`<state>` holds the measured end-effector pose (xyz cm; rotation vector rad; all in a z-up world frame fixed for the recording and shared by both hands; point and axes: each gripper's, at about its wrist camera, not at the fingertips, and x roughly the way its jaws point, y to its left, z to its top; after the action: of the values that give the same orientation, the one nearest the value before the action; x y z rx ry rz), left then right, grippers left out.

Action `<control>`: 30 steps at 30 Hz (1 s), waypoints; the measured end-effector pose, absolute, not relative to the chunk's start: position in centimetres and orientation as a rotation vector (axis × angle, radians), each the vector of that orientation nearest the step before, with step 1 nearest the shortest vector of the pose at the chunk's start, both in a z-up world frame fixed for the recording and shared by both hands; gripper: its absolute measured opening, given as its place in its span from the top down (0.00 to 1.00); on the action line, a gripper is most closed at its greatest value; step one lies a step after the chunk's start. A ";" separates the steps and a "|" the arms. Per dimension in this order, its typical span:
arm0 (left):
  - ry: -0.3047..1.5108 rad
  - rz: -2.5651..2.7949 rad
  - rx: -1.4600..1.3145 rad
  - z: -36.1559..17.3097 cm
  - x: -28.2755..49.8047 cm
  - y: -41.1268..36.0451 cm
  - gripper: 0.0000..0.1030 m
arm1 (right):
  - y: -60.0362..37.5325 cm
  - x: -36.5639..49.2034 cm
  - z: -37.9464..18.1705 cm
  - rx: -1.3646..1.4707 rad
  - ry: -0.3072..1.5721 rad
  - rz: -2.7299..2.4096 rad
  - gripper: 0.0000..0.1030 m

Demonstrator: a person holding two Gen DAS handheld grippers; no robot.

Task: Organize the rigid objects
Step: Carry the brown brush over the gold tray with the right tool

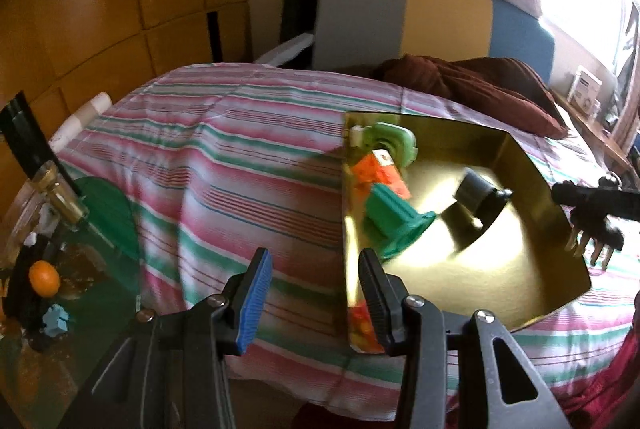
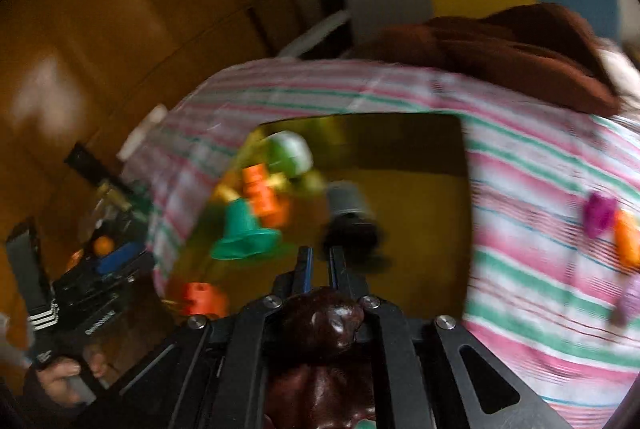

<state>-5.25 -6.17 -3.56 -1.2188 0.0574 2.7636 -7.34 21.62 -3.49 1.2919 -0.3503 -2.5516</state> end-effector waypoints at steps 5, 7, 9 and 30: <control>0.018 2.800 -1.234 -3.6 -5.5 -8.0 0.56 | 15.8 -9.4 -6.4 1.365 -0.310 -2.418 0.92; 0.008 2.812 -1.237 -3.7 -5.6 -8.5 0.56 | 13.6 -10.3 -8.1 1.420 -0.303 -2.368 0.92; 0.000 2.814 -1.238 -3.8 -5.6 -8.7 0.56 | 11.6 -11.2 -9.8 1.464 -0.341 -2.289 0.91; 0.040 2.810 -1.205 -3.4 -4.8 -8.2 0.55 | 11.1 -10.4 -8.5 1.333 -0.380 -2.402 0.05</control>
<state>-4.81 -8.19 -3.44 -1.2051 0.0396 2.8096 -10.39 11.10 -8.51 1.3334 -0.3799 -2.4021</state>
